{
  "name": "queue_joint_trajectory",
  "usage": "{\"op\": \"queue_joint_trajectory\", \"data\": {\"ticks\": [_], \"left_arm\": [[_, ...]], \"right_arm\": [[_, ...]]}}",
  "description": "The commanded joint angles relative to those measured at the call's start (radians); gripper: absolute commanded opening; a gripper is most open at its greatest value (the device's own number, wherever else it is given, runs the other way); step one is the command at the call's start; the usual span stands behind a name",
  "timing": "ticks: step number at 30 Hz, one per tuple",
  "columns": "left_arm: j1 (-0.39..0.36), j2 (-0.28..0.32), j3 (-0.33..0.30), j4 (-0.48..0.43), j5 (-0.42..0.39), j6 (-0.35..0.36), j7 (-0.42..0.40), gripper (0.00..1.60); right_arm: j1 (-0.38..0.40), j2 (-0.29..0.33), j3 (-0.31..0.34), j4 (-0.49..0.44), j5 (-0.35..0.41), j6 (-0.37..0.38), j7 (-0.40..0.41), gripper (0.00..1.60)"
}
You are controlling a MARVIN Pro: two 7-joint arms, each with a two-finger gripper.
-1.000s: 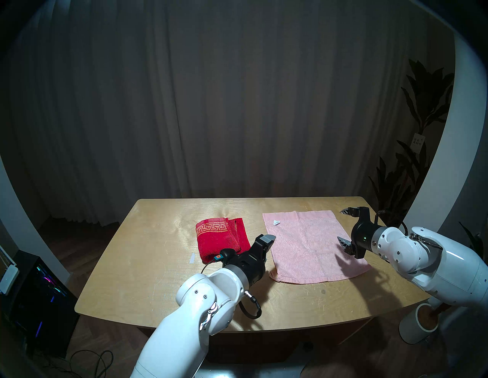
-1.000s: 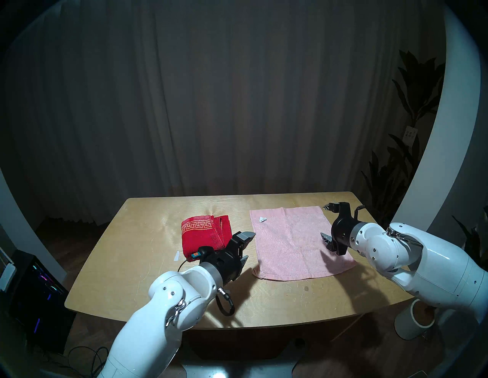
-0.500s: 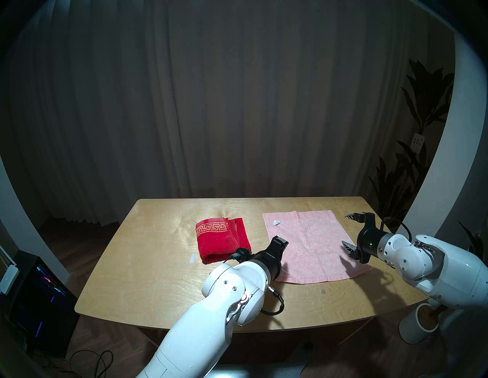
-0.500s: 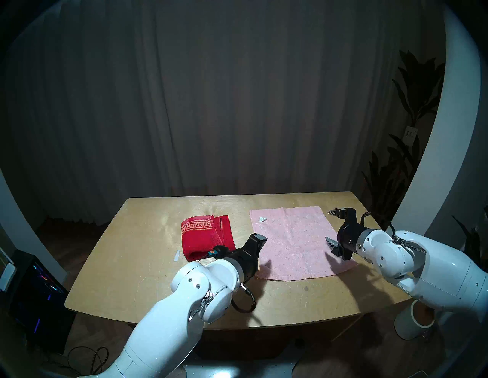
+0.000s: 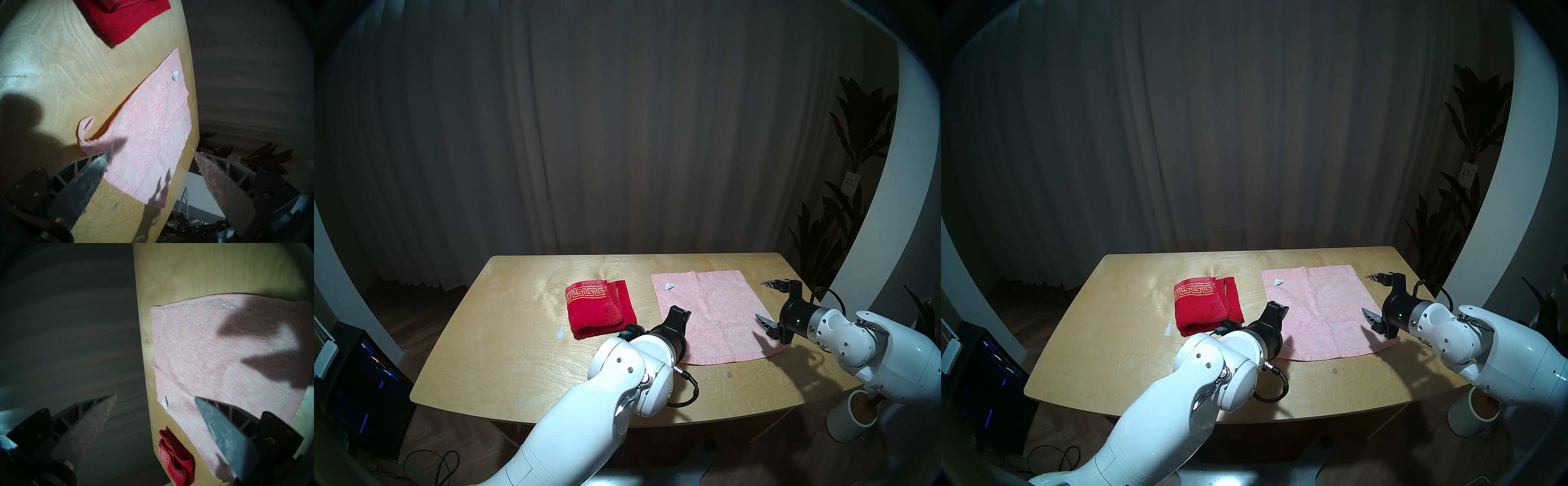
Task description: Fold each towel twice and stack them on table
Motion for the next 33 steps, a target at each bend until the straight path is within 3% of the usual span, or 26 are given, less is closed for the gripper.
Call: {"op": "queue_joint_trajectory", "data": {"ticks": [1,8,15,21,33], "left_arm": [[-0.058,0.036,0.074,-0.019,-0.018,-0.07,-0.041,1.6],[-0.085,0.036,0.121,0.078,-0.058,-0.147,-0.118,1.6],[-0.083,0.035,0.121,0.095,-0.108,-0.153,-0.126,1.6],[-0.093,0.036,0.135,0.106,-0.14,-0.156,-0.131,1.6],[-0.12,0.023,0.173,0.195,-0.163,-0.168,-0.165,1.6]], "right_arm": [[-0.067,-0.024,0.069,0.02,-0.002,0.121,0.004,1.6],[-0.194,-0.033,0.159,0.0,-0.002,0.139,0.033,1.6],[-0.259,-0.052,0.212,-0.017,-0.002,0.133,0.033,1.6],[-0.343,-0.063,0.293,-0.036,-0.002,0.127,0.044,1.6],[-0.489,-0.167,0.427,-0.066,-0.047,0.128,0.001,1.6]]}}
